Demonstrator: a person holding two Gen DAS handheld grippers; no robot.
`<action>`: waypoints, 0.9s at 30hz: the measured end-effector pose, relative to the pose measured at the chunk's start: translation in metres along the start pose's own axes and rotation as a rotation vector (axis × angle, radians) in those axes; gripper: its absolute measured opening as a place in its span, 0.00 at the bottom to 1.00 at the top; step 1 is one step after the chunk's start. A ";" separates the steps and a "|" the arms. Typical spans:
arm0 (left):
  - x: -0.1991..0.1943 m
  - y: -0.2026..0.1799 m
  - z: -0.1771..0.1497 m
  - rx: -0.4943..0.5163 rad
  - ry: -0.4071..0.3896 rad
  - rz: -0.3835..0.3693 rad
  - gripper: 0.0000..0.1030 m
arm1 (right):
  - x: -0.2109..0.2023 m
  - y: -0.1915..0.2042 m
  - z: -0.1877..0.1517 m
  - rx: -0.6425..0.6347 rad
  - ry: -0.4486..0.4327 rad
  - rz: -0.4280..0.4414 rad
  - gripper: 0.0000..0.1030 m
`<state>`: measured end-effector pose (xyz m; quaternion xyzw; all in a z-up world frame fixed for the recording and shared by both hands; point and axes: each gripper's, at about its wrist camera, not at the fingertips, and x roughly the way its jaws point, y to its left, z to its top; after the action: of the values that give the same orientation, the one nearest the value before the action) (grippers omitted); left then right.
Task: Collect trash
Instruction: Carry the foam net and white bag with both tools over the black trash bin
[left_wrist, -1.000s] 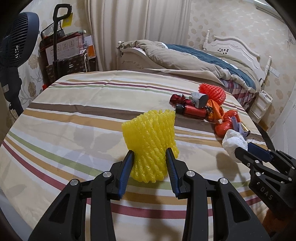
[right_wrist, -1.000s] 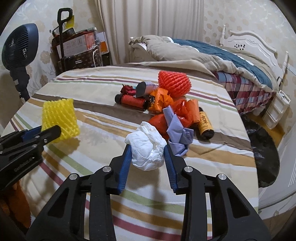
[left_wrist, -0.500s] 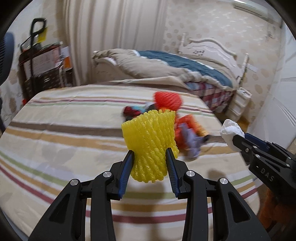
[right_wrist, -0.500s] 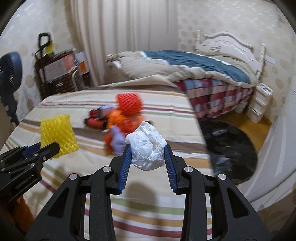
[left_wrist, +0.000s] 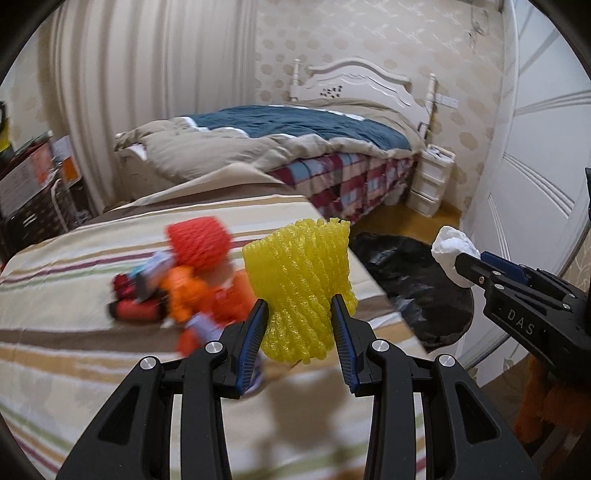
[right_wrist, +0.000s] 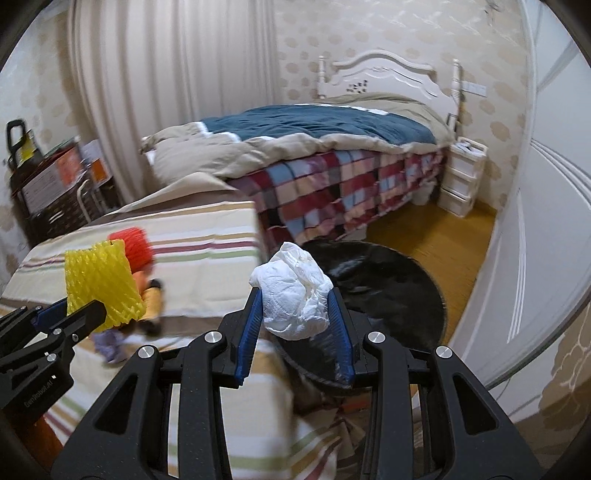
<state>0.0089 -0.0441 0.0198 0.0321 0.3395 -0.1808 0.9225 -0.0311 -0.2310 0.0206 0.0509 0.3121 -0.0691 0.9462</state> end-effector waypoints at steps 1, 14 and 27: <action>0.005 -0.004 0.003 0.005 0.004 -0.002 0.37 | 0.006 -0.007 0.002 0.009 0.002 -0.007 0.34; 0.080 -0.065 0.029 0.077 0.051 -0.039 0.37 | 0.063 -0.065 0.003 0.094 0.057 -0.059 0.34; 0.115 -0.079 0.035 0.083 0.103 -0.019 0.60 | 0.095 -0.091 0.002 0.142 0.097 -0.083 0.42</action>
<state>0.0829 -0.1597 -0.0219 0.0761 0.3793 -0.2017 0.8998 0.0310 -0.3303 -0.0400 0.1081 0.3537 -0.1278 0.9203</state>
